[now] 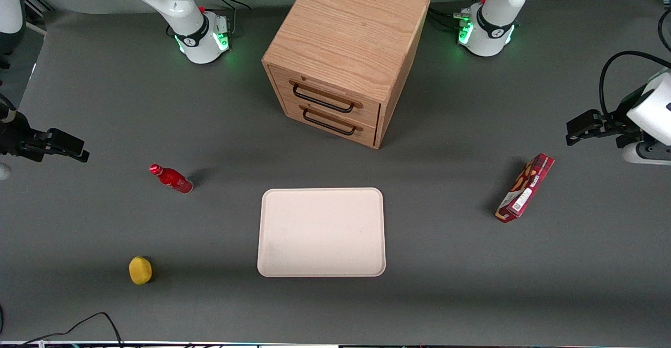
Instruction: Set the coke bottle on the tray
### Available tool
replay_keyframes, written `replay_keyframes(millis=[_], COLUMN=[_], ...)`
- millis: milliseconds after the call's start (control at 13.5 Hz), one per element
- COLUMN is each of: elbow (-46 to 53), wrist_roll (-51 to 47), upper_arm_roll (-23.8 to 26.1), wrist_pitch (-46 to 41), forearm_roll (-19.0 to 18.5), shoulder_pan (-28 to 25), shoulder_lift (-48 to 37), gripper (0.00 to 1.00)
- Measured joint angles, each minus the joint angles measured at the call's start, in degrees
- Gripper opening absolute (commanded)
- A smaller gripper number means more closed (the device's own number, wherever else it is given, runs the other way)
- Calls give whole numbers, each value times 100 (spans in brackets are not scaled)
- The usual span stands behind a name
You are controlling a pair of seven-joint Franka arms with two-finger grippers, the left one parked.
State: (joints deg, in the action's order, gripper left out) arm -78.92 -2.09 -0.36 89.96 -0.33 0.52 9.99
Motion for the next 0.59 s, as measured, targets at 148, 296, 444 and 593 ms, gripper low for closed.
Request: replay_keyframes(millis=[148,296,444,593], elbow=[-13,-52,-81,-114], wrist_roll=[0,0,0,0], upper_arm_roll=[0,1,8,24], wrist_pitch=[-1,-1,6,141], forearm_roll=[0,0,5,13], shoulder_pan=[0,0,-17,-93], shoulder_lift=[1,2,47,214], gripper=[100,100,100,100])
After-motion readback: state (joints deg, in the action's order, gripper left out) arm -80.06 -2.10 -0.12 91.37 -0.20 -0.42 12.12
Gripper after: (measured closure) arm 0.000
